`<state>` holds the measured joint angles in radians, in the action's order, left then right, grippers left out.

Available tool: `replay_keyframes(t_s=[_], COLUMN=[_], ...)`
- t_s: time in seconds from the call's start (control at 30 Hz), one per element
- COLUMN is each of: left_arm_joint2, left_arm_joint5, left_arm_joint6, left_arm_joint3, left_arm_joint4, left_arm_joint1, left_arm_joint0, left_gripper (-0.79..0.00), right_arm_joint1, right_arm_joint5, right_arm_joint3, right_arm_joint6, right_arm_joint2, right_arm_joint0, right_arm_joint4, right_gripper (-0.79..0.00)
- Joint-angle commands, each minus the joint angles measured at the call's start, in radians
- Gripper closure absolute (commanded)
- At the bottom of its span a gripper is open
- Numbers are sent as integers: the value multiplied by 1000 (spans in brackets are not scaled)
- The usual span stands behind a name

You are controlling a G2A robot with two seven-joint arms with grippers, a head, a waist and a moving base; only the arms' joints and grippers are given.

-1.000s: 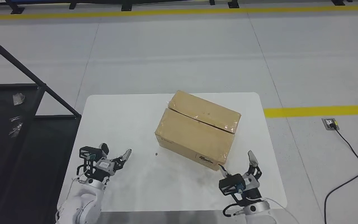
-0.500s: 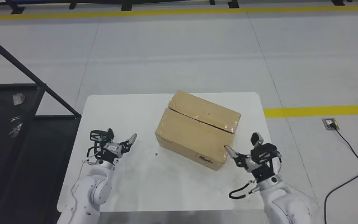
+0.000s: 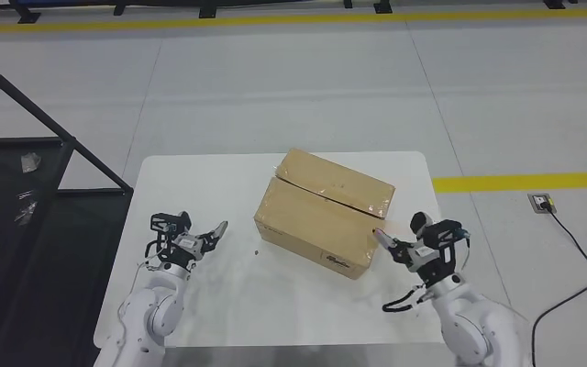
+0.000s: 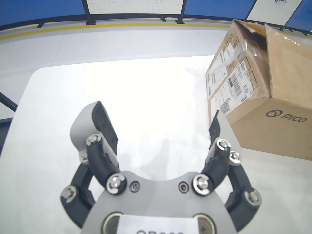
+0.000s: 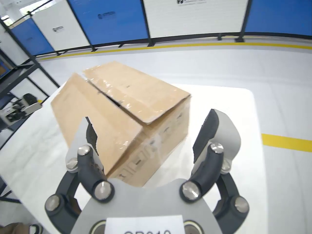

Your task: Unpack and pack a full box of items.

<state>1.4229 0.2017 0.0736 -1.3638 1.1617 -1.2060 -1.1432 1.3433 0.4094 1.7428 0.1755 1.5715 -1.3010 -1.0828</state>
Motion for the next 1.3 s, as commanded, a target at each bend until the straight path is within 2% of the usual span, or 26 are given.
replay_keyframes(t_s=[0.0, 0.13, 0.23, 0.37, 0.47, 0.6, 0.8, 1.27], left_arm_joint2=[3, 13, 24, 40, 50, 57, 52, 60], left_arm_joint5=[1, -3, 1, 4, 3, 0, -5, -65], left_arm_joint6=[4, 15, 20, 30, 34, 33, 28, 2], left_arm_joint3=[-14, -36, -46, -50, -49, -49, -50, -5], left_arm_joint4=[4, 13, 12, 8, 4, 3, 6, 13], left_arm_joint1=[1, 2, 4, 6, 7, 8, 6, 3], left_arm_joint0=[-12, -30, -43, -58, -64, -67, -61, -22], left_gripper=[-785, -785, -785, -785, -785, -785, -785, -785], right_arm_joint1=[1, -1, -5, -10, -14, -18, -19, -14], right_arm_joint5=[24, 49, 36, 48, 52, 50, 90, 156], right_arm_joint3=[-68, -228, -359, -528, -627, -716, -789, -878], right_arm_joint6=[44, 163, 252, 348, 359, 333, 344, 366], right_arm_joint2=[-4, 9, 18, 9, 3, -7, -26, -111], right_arm_joint0=[65, 213, 321, 442, 502, 550, 583, 648], right_arm_joint4=[136, 381, 500, 602, 612, 600, 663, 722], right_gripper=[-785, -785, -785, -785, -785, -785, -785, -785])
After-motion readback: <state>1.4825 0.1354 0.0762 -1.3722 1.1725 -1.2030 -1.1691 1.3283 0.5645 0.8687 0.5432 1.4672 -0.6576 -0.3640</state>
